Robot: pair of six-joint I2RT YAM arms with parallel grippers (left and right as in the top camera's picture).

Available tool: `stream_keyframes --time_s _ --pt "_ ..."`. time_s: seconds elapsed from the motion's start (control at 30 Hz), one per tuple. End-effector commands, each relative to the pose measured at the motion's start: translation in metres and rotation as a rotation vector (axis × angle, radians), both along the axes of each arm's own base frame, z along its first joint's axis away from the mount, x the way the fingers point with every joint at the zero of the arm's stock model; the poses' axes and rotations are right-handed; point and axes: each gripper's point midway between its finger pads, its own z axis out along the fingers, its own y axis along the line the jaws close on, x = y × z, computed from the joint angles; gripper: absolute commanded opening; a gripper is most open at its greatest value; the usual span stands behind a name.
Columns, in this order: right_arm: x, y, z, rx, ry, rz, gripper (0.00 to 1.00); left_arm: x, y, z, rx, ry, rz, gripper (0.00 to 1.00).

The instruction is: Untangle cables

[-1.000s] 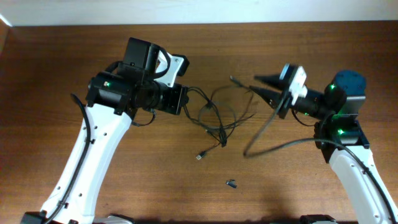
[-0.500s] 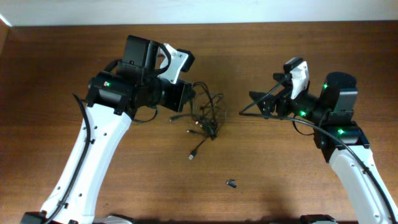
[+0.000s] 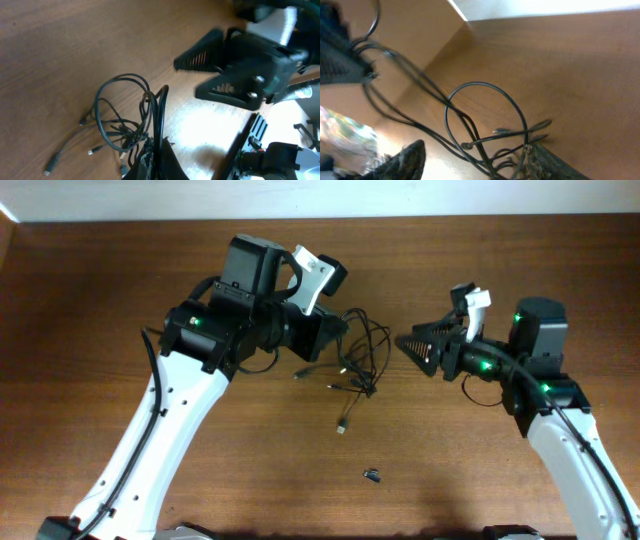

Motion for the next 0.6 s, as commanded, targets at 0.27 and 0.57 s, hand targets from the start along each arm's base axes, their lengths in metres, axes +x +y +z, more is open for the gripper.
stream_keyframes --time_s 0.27,0.57 --pt "0.003 0.007 -0.024 0.219 0.475 -0.093 0.59 0.001 -0.006 0.011 -0.027 -0.048 -0.035 0.0" --pt "0.003 0.007 -0.024 0.274 0.585 -0.134 0.59 -0.011 -0.027 0.014 -0.038 -0.068 -0.095 0.0"
